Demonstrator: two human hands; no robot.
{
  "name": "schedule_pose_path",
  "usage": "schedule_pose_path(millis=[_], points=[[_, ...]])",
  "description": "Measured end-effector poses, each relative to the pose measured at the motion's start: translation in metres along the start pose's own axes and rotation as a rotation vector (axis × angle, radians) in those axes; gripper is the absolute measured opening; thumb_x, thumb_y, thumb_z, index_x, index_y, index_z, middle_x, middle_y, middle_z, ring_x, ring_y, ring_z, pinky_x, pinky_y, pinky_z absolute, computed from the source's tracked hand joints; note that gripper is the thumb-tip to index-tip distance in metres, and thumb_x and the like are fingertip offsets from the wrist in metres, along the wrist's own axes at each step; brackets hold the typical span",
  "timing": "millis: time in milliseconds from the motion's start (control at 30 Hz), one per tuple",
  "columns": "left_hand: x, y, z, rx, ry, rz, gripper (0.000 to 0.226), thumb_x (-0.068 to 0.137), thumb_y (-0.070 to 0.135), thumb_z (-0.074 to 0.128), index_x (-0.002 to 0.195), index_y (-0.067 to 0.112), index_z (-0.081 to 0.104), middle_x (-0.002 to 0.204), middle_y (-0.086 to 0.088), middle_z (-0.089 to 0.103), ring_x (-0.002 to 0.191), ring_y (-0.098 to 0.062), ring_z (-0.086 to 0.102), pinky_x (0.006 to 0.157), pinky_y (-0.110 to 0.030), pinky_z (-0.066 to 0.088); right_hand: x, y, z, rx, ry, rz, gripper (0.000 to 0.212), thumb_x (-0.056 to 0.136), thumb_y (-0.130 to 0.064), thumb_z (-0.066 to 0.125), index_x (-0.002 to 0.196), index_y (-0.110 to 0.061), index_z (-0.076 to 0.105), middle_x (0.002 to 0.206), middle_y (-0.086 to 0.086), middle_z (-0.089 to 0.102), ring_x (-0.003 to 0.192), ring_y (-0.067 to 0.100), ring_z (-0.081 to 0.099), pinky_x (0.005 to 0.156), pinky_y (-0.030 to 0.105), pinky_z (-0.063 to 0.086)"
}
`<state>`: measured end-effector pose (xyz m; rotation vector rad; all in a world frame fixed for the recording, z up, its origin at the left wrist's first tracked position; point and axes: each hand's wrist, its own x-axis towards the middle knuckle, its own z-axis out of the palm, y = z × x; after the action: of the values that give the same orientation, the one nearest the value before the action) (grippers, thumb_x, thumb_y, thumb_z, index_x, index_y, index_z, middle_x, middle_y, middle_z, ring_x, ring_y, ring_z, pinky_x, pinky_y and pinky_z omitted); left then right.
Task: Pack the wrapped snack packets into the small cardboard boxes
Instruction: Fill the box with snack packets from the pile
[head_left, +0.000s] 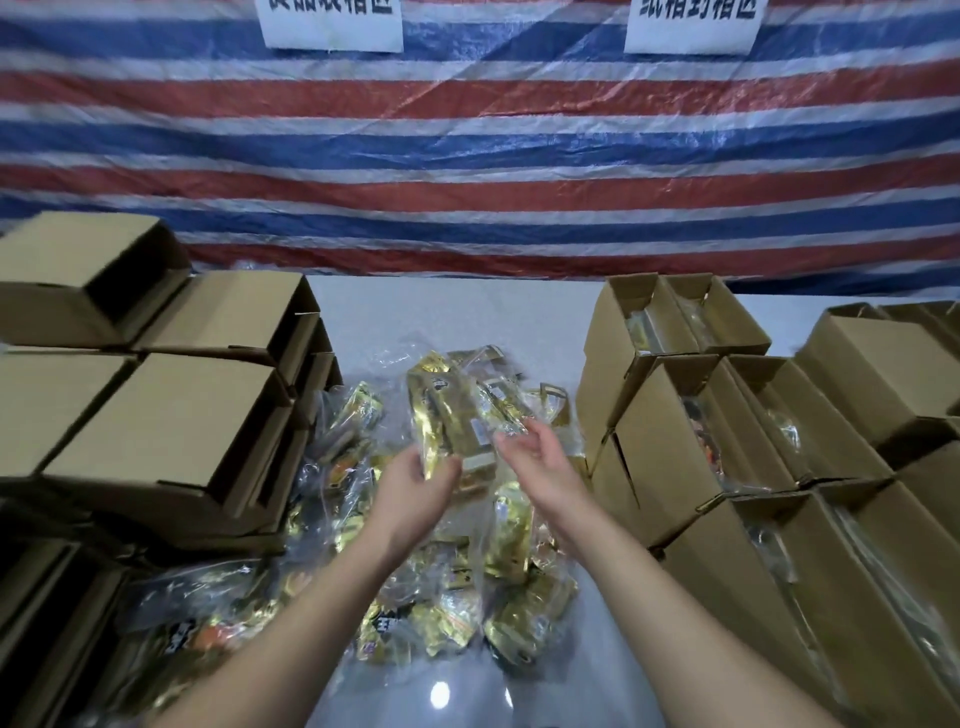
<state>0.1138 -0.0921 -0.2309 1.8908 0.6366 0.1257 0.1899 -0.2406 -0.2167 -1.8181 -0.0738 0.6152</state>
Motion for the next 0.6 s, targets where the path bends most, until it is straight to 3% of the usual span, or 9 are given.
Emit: schedule_pose_path(millis=[67,100,200,367,500,600], points=[[-0.023,0.024,-0.006,-0.063,-0.099,0.115,0.01,0.095,0.027,0.062,0.089,0.019,0.063,0.072,0.008,0.073,0.065,-0.005,0.07,0.053,-0.017,0.052,-0.006,-0.02,0.009,0.06,-0.06,-0.029,0.116,0.053,-0.085,0.069,0.15,-0.037,0.026,0.135,-0.013,0.048,0.122,0.019,0.053,0.104,0.047,0.046],[-0.032,0.034,-0.007,-0.055,-0.133,0.186,0.009,0.094,0.027,0.062,0.088,0.021,0.063,0.07,0.016,0.072,0.061,-0.001,0.069,0.05,-0.012,0.049,-0.008,-0.028,0.013,0.131,-0.09,-0.03,0.12,0.048,-0.084,0.074,0.149,-0.034,0.031,0.135,-0.008,0.055,0.119,0.022,0.058,0.101,0.048,0.049],[-0.052,0.056,-0.013,0.181,-0.045,0.432,0.027,0.086,0.051,0.053,0.079,0.026,0.058,0.064,0.009,0.068,0.056,0.0,0.062,0.049,-0.018,0.047,-0.023,-0.043,0.014,0.385,-0.177,-0.014,0.085,0.063,-0.062,0.082,0.133,-0.024,0.052,0.107,0.002,0.074,0.097,0.023,0.072,0.077,0.036,0.058],[-0.073,0.064,-0.019,0.219,0.017,0.659,0.05,0.091,0.062,0.028,0.07,0.023,0.051,0.061,0.007,0.054,0.055,-0.006,0.051,0.053,-0.028,0.044,-0.063,-0.041,-0.001,0.584,-0.384,-0.049,0.072,0.066,-0.05,0.086,0.118,-0.008,0.062,0.1,0.015,0.069,0.088,0.028,0.069,0.078,0.04,0.056],[-0.091,0.062,-0.013,0.078,0.057,0.754,0.056,0.097,0.051,0.028,0.05,0.025,0.043,0.05,0.013,0.049,0.048,-0.004,0.046,0.051,-0.028,0.037,-0.096,-0.027,-0.001,0.553,-0.325,-0.15,0.042,0.081,-0.038,0.068,0.108,-0.006,0.062,0.084,0.012,0.068,0.073,0.023,0.068,0.058,0.032,0.055],[-0.105,0.054,-0.009,0.04,0.076,0.74,0.062,0.098,0.052,0.026,0.053,0.018,0.05,0.05,0.008,0.05,0.048,-0.007,0.049,0.051,-0.03,0.039,-0.113,-0.016,0.0,0.588,-0.24,-0.199,0.043,0.082,-0.035,0.066,0.112,-0.004,0.061,0.084,0.012,0.07,0.074,0.024,0.069,0.059,0.034,0.056]])
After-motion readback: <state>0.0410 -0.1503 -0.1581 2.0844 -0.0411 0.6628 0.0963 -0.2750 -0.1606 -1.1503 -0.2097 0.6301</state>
